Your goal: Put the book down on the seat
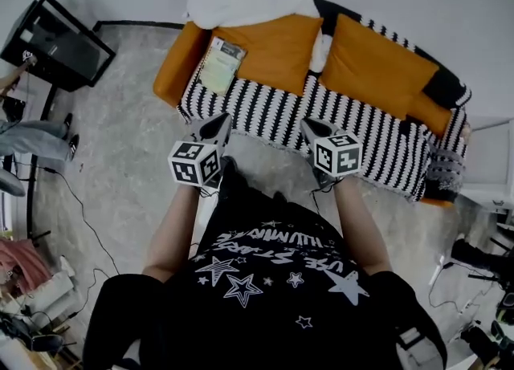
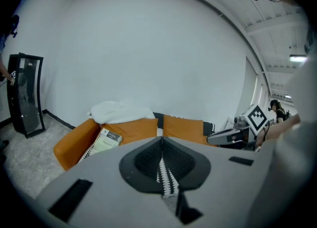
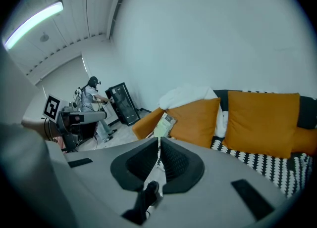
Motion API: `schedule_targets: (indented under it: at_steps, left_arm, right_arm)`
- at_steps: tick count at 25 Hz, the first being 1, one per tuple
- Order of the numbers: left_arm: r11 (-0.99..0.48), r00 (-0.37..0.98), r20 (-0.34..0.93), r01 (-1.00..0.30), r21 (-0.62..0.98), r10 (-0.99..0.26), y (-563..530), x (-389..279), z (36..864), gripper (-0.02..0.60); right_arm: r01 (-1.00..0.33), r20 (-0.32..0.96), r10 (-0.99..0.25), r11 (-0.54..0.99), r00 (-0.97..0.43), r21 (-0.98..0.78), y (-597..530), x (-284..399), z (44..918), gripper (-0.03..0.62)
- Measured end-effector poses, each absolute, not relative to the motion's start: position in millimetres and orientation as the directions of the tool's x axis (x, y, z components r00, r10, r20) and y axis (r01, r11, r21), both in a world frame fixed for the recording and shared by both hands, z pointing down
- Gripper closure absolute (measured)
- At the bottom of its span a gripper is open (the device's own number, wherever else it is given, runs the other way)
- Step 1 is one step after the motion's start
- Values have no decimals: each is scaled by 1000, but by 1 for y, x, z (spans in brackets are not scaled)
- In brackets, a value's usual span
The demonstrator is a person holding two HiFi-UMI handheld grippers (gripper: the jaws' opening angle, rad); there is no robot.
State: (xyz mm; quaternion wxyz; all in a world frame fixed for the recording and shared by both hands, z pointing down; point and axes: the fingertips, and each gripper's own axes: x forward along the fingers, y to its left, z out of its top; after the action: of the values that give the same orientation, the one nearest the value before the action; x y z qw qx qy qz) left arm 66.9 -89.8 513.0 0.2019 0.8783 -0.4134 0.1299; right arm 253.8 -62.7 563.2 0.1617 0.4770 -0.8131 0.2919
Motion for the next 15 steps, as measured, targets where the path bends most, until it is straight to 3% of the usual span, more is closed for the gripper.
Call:
schedule_targets:
  at_steps: [15]
  left_arm:
    - [-592, 626, 405, -775, 221, -667, -14, 122, 517, 572]
  right_arm:
    - [-879, 515, -719, 312, -466, -360, 16, 329, 578, 560]
